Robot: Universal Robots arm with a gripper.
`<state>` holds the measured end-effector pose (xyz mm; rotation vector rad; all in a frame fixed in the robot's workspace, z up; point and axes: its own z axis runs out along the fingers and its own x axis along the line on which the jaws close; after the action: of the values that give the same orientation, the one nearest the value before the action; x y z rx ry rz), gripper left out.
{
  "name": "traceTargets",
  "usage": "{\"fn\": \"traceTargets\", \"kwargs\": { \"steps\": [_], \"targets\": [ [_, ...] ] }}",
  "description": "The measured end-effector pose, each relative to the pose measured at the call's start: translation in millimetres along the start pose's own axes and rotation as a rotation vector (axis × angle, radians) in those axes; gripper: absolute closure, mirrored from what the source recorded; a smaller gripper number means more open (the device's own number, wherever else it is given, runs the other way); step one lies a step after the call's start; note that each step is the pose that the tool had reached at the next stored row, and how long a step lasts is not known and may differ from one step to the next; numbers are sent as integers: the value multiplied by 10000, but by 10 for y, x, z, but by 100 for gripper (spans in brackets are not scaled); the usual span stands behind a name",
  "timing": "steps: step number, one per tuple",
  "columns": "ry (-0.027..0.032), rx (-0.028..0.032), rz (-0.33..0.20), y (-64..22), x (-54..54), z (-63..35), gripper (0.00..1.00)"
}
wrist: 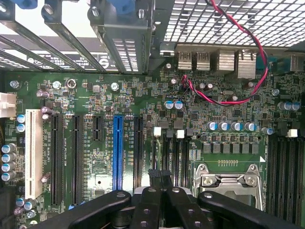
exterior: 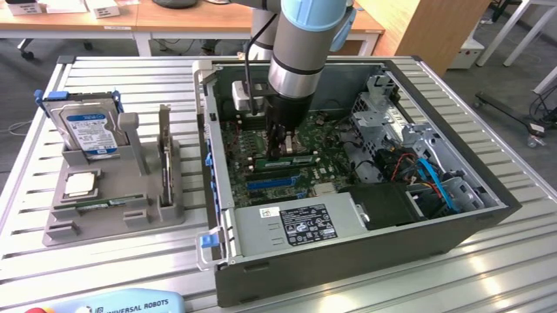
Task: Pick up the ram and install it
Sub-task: 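Press down the ram until it locks into place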
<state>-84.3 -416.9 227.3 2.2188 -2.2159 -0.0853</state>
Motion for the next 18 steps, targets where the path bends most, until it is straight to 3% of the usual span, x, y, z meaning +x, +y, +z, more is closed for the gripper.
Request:
{"fn": "traceTargets", "kwargs": {
  "steps": [18],
  "targets": [
    [1,-1,0,0,1,14,90]
  ]
}}
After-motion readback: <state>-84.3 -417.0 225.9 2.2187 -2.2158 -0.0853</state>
